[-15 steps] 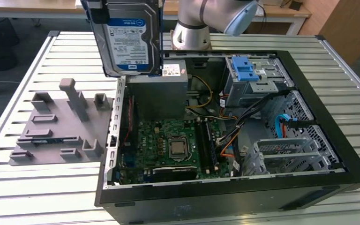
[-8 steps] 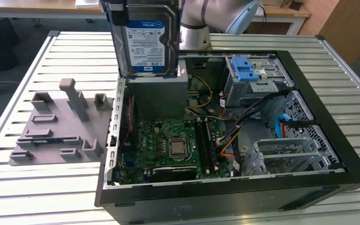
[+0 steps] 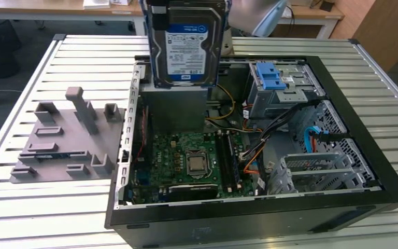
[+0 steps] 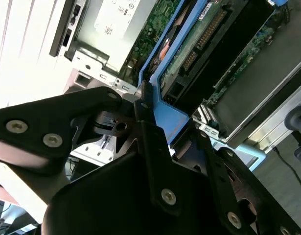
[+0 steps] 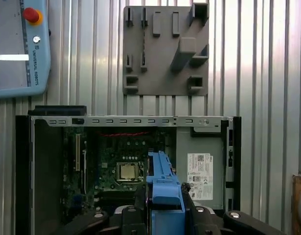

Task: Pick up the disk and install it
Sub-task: 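Pick up the disk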

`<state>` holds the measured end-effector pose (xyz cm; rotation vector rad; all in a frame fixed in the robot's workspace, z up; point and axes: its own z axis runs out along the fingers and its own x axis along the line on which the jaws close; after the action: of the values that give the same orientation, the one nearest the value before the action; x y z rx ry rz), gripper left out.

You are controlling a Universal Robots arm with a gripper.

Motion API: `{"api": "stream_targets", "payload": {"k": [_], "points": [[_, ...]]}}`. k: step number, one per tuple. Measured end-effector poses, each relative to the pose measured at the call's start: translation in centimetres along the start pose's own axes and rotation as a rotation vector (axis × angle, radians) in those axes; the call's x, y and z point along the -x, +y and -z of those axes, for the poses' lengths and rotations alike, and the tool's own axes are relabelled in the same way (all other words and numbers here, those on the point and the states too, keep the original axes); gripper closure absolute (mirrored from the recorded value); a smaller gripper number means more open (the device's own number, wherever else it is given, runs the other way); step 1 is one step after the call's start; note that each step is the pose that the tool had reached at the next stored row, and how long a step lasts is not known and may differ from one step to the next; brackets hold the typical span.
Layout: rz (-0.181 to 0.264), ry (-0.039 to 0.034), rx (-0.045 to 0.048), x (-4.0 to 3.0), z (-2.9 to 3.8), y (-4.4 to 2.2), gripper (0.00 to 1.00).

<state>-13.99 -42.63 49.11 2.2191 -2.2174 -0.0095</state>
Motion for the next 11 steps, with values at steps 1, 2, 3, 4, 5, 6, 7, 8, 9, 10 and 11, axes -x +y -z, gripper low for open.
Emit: {"api": "stream_targets", "payload": {"k": [1,2,3,4,5,6,7,8,9,10,11], "points": [[0.0,0.0,0.0,-0.04,0.0,-0.45,0.64],[0.0,-0.0001,-0.0001,-0.09,-0.01,-0.9,0.64],[0.0,-0.0001,-0.0001,-0.14,-0.01,-1.35,0.64],[0.0,-0.0001,-0.0001,-0.2,-0.01,-1.8,0.64],[0.0,-0.0001,-0.0001,-0.26,-0.01,-2.24,0.64],[0.0,-0.0001,-0.0001,-0.34,-0.01,-2.7,0.64],[0.0,-0.0001,-0.0001,-0.43,-0.01,-3.08,0.64],[0.0,-0.0001,-0.0001,-0.55,-0.01,-3.4,0.64],[0.0,0.0,0.0,-0.68,-0.01,-3.69,0.64],[0.0,-0.0001,-0.0001,-0.82,-0.02,-3.96,0.64],[0.0,-0.0001,-0.0001,-0.97,-0.02,-4.23,0.64]]}}
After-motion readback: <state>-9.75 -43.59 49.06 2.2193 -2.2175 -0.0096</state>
